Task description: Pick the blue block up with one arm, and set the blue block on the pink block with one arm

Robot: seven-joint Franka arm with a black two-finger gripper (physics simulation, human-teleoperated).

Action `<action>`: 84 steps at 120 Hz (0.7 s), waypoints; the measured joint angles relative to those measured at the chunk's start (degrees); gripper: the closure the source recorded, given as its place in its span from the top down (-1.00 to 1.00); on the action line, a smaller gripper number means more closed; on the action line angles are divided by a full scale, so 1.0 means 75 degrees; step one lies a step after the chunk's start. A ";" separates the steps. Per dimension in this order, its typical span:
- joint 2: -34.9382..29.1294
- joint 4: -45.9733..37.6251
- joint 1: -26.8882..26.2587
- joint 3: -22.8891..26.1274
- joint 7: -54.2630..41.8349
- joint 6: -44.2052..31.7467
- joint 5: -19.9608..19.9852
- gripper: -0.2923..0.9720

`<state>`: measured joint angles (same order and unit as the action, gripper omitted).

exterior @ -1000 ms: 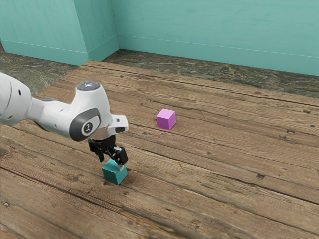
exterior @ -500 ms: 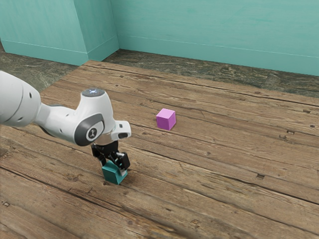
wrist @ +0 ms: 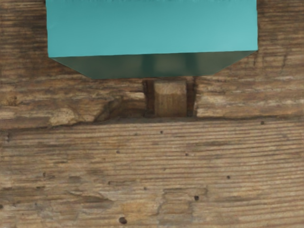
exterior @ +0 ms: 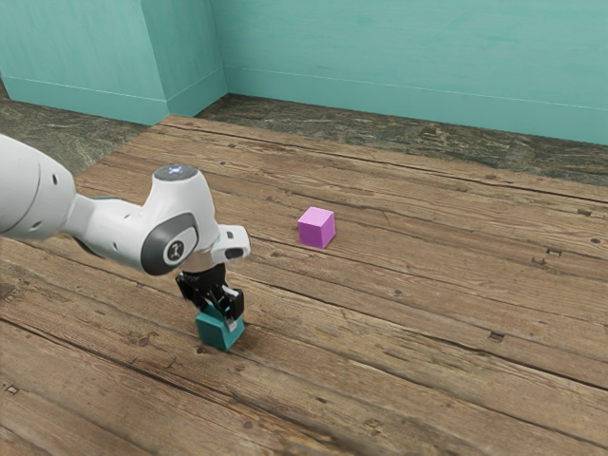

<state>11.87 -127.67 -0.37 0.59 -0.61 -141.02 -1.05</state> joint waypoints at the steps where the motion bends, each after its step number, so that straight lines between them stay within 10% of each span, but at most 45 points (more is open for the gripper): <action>1: -0.0008 0.0001 0.0001 0.0000 0.0003 0.0002 0.0000 0.04; 58: 0.0848 0.4826 0.0002 -0.0045 0.0102 0.2929 0.0121 -0.05; 84: 0.2986 0.8522 0.0003 -0.0060 0.0069 0.4359 0.0155 -0.05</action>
<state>34.27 -63.76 -0.34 0.14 -0.09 -108.33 0.11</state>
